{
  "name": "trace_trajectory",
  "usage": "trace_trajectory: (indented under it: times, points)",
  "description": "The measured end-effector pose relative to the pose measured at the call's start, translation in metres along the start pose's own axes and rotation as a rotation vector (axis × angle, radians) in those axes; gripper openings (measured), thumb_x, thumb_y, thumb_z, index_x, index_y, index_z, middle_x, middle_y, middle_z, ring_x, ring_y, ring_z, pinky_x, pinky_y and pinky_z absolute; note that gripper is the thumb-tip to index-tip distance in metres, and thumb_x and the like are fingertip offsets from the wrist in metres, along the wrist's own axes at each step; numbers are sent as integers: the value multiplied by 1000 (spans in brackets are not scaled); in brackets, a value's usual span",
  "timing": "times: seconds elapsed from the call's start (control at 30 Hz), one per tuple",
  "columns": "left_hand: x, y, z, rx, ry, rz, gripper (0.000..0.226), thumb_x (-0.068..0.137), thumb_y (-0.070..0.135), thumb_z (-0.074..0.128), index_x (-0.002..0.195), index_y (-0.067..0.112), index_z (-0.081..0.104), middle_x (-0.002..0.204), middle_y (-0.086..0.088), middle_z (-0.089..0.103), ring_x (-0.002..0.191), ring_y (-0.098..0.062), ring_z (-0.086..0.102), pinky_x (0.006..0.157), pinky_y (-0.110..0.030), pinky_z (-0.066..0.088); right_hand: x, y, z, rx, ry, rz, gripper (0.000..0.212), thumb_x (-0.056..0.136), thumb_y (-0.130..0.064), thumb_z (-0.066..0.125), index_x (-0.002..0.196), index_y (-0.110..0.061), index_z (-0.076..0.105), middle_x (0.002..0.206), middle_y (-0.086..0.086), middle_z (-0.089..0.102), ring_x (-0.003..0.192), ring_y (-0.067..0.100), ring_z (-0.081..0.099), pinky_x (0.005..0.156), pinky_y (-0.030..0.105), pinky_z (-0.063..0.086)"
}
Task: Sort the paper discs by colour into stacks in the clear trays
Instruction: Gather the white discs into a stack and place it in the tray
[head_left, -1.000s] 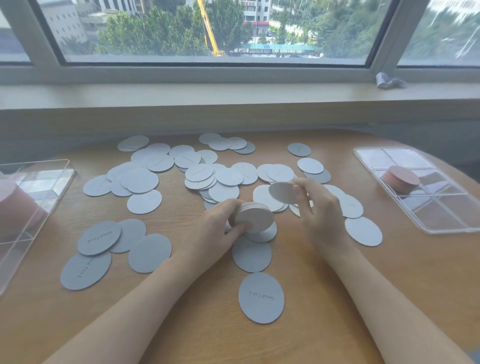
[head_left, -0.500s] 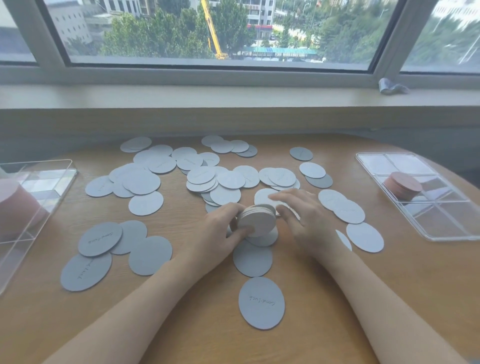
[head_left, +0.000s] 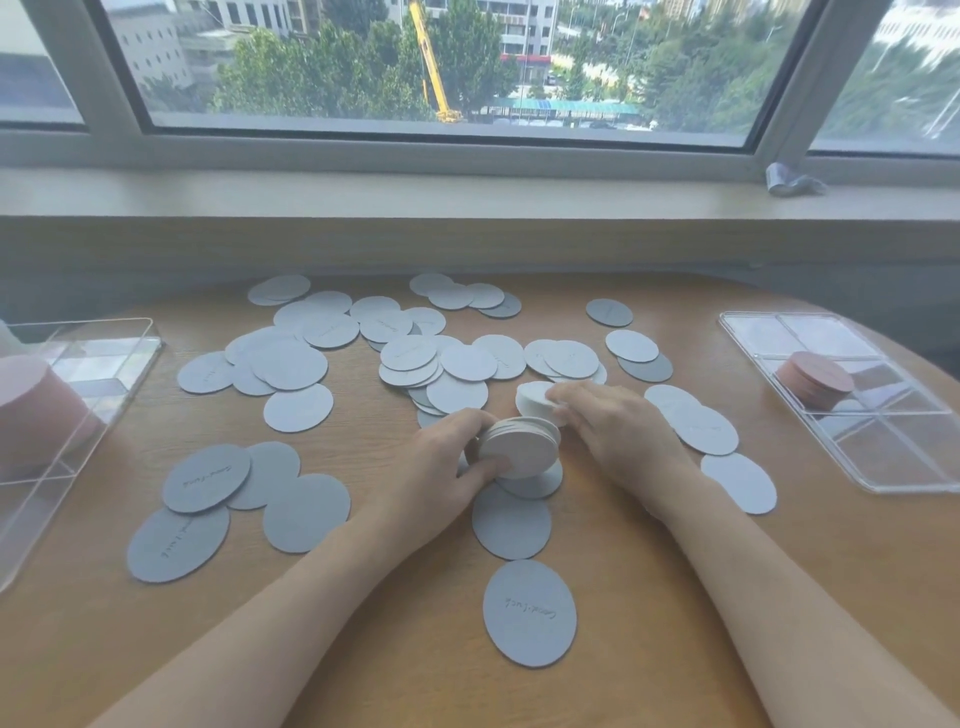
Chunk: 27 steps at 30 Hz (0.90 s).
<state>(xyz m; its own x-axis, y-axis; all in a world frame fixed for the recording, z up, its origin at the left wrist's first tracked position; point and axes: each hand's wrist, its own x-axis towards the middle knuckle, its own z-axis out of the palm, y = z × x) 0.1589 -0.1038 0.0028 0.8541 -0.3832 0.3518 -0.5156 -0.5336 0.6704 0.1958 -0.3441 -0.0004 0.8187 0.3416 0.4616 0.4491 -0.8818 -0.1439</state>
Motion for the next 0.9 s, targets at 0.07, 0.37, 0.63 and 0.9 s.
trace_trajectory:
  times: [0.07, 0.37, 0.63, 0.9]
  points:
    - [0, -1, 0, -7, -1, -4, 15, 92, 22, 71, 104, 20, 62, 82, 18, 56, 69, 8, 50, 63, -10, 33, -3, 0, -3, 30, 51, 91, 29, 100, -30, 40, 108, -16, 64, 78, 2, 66, 66, 32, 57, 55, 40, 48]
    - [1, 1, 1, -4, 16, -22, 25, 91, 20, 72, 116, 20, 66, 78, 27, 53, 68, 16, 49, 65, -6, 33, -14, -21, -25, 749, 217, 393, 11, 103, -24, 51, 110, -24, 60, 81, -12, 69, 66, 12, 55, 69, 28, 48]
    - [-1, -4, 4, 50, 83, -36, 46, 89, 29, 73, 133, 33, 60, 74, 22, 56, 67, 7, 52, 65, -9, 34, -18, -41, -21, 708, -171, 150, 34, 101, -43, 42, 132, -40, 56, 108, -11, 70, 98, 8, 61, 87, 20, 45]
    - [0, -11, 8, 60, 6, -28, 42, 90, 39, 69, 128, 39, 52, 103, 22, 61, 85, -2, 56, 76, -23, 46, -14, -40, -7, 377, -155, -64, 64, 99, -60, 24, 153, -28, 32, 120, -15, 48, 114, 7, 39, 105, 25, 25]
